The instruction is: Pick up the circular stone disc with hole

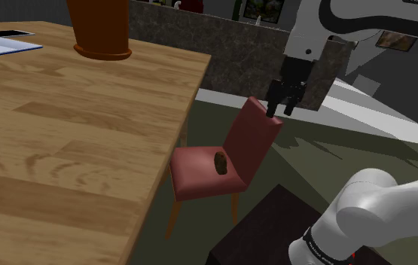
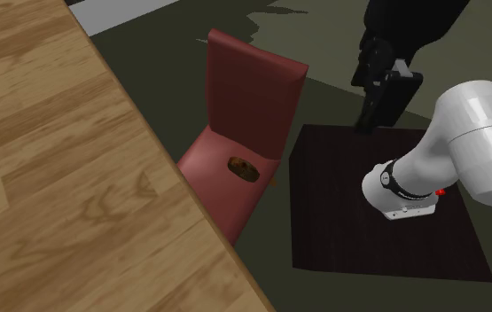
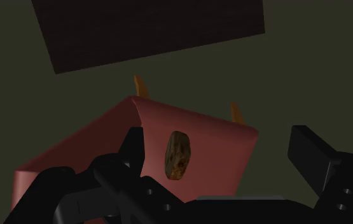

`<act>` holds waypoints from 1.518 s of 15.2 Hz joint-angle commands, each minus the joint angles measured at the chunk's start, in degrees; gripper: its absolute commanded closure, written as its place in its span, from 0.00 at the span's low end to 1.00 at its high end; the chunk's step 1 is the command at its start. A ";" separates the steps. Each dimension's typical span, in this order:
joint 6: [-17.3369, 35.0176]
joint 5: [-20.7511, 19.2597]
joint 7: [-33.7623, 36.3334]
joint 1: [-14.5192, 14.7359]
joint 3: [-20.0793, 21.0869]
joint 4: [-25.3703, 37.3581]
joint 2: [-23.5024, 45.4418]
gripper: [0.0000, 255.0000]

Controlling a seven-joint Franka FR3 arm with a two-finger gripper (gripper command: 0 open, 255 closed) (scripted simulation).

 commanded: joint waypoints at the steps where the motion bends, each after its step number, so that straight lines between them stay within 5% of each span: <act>1: 0.00 0.00 0.00 0.00 0.00 0.00 0.00 0.00; 12: 20.94 -1.56 -0.13 -0.50 1.87 -9.25 13.23 0.00; 23: 40.71 -4.61 1.36 -1.48 3.07 -9.11 34.72 0.00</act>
